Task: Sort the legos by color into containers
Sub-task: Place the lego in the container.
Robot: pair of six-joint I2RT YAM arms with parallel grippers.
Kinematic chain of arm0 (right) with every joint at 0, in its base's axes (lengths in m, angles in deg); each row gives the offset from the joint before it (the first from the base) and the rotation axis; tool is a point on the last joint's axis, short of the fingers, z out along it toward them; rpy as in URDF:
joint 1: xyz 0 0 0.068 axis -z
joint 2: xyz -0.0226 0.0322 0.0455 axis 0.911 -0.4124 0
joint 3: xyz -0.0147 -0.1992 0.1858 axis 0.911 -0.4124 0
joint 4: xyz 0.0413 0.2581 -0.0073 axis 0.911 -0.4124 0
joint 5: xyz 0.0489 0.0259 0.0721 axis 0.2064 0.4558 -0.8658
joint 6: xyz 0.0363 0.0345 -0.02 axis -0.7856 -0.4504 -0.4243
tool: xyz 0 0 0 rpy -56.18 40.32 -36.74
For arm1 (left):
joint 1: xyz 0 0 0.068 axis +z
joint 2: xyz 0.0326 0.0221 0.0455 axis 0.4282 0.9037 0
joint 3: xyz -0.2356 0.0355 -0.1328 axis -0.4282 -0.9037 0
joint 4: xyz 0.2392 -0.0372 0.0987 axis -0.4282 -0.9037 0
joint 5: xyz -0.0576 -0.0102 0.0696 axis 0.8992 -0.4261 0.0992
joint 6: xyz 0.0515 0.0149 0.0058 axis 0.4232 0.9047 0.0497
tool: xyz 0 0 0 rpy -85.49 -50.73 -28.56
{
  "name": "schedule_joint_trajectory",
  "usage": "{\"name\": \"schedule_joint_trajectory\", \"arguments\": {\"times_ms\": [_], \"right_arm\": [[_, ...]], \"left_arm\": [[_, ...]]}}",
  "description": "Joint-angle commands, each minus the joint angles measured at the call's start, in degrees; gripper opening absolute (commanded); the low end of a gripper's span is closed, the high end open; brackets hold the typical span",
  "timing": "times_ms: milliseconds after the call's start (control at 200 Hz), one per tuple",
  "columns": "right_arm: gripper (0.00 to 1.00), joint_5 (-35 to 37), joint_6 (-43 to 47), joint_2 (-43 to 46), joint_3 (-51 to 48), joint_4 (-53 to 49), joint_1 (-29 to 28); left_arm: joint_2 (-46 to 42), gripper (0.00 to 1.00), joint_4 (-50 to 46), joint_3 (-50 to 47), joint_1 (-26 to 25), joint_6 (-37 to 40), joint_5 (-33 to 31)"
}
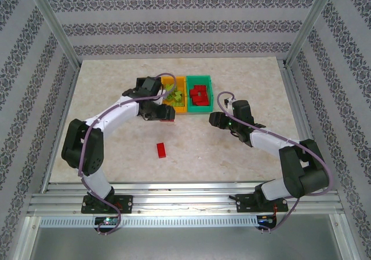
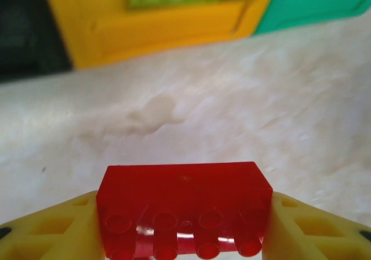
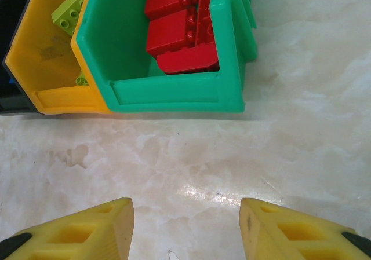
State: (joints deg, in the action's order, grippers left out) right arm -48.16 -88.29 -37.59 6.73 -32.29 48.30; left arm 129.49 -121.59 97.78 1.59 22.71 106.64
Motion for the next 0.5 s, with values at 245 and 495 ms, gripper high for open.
{"name": "schedule_joint_trajectory", "arguments": {"times_ms": [245,495], "right_arm": [[0.52,-1.67,-1.16,-0.89,-0.63,2.32,2.02],[0.52,-1.91,-1.43,-0.86,-0.74,2.68,2.23]], "left_arm": [[8.66,0.6,4.4,16.4,-2.68,-3.78,2.32],[19.86,0.6,0.53,33.96,-4.35,-2.65,2.2]]}}
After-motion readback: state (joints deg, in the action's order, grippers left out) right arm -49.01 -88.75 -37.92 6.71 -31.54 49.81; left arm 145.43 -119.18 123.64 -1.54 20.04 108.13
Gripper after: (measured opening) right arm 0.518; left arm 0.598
